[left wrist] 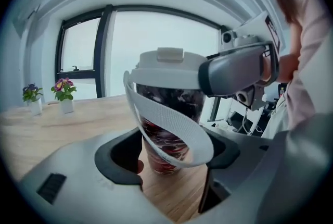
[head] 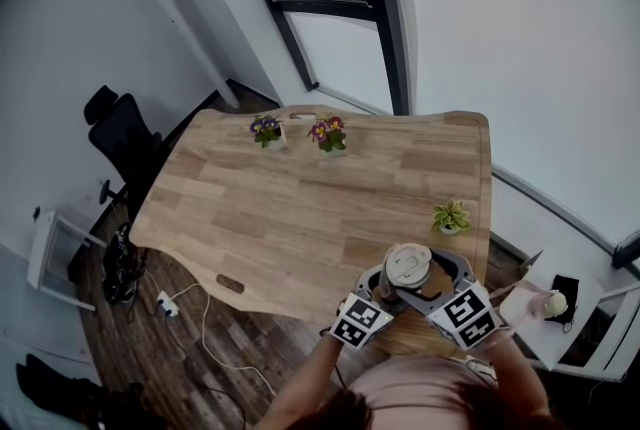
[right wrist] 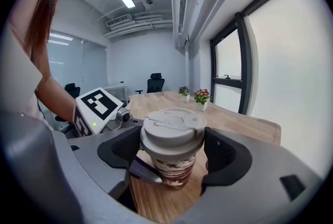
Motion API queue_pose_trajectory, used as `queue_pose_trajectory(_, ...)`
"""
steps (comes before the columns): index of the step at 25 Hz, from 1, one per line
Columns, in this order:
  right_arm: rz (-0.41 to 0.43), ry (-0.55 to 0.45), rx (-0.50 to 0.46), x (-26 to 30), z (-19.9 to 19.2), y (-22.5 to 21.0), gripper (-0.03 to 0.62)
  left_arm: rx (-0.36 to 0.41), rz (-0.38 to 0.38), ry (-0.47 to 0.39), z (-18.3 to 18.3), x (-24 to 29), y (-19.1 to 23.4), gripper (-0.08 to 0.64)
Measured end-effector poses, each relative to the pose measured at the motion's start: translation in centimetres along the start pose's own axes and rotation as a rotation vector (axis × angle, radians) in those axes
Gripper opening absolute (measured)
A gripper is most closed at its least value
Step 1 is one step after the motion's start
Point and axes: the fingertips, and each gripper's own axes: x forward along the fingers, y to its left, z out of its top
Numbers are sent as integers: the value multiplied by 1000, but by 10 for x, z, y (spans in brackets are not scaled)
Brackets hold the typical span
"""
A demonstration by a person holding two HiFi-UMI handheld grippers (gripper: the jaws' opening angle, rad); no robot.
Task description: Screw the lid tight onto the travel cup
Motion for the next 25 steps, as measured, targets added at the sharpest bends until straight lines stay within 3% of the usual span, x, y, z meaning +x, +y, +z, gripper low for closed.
queue_pose_trajectory(7, 117, 27, -31, -2, 0, -1, 357, 61, -140, 64, -5, -2, 0, 324)
queue_pose_trajectory(11, 107, 19, -40, -1, 0, 0, 357, 47, -117, 52, -5, -2, -1, 324)
queue_pose_trajectory(19, -23, -27, 22, -2, 0, -3, 357, -17, 17, 0, -3, 2, 0, 321)
queue_pose_trajectory(25, 80, 14, -2, -5, -1, 0, 357, 8, -69, 27, -7, 0, 1, 319)
